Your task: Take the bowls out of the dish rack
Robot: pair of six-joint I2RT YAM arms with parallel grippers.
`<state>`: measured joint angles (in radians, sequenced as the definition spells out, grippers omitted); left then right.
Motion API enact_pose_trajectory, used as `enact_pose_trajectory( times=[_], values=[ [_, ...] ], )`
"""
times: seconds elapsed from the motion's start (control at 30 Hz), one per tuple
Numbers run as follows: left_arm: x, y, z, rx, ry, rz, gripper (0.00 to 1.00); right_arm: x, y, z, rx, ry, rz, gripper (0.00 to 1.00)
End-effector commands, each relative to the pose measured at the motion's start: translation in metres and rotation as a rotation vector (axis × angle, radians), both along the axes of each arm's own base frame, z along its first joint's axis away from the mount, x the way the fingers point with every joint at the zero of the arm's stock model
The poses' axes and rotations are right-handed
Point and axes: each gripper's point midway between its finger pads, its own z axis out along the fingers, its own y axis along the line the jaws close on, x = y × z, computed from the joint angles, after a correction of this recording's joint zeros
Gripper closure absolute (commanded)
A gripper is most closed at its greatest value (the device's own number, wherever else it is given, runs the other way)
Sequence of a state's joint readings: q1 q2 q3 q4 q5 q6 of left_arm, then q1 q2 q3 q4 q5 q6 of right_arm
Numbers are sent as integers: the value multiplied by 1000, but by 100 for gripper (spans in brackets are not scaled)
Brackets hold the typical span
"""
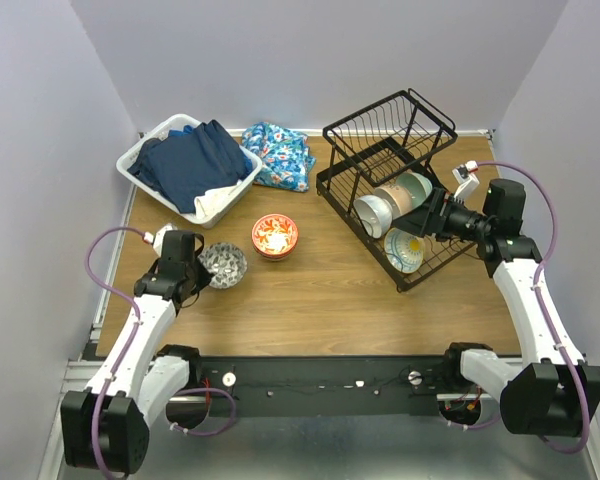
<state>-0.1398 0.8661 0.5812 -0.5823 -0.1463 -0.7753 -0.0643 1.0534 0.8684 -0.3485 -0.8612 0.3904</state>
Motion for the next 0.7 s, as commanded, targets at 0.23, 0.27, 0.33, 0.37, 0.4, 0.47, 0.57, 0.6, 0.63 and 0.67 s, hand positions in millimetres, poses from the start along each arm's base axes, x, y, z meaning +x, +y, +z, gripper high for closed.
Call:
enact_pose_trajectory(
  times=[0.23,0.27,0.33,0.37,0.4,0.47,0.57,0.6,0.63,0.67],
  values=[
    [25,-8,-28,-138,1,38,100,4,-8,-5,-78,-29,-28,0],
    [28,-8,-28,-136,-5,37,100,4,-8,-7,-81,-25,-29,0],
    [30,-4,-33,-121,14,49,100,4,-10,-7,-91,-30,-37,0],
    [33,-2,-33,-115,6,51,99,4,-11,-9,-96,-22,-41,0],
    [33,0,-35,-107,7,53,96,4,-12,-9,-103,-26,-46,0],
    [37,3,-37,-98,-2,57,89,5,-16,-13,-130,-23,-64,0],
    [41,6,-36,-94,-9,65,81,7,-26,-23,-196,-8,-99,0],
    [44,6,-34,-92,-17,63,79,9,-30,-23,-218,-12,-113,0],
    [46,7,-34,-90,-18,62,77,10,-33,-23,-244,-20,-122,0],
    [47,7,-33,-89,-21,61,72,12,-39,-27,-273,-9,-150,0]
  ],
)
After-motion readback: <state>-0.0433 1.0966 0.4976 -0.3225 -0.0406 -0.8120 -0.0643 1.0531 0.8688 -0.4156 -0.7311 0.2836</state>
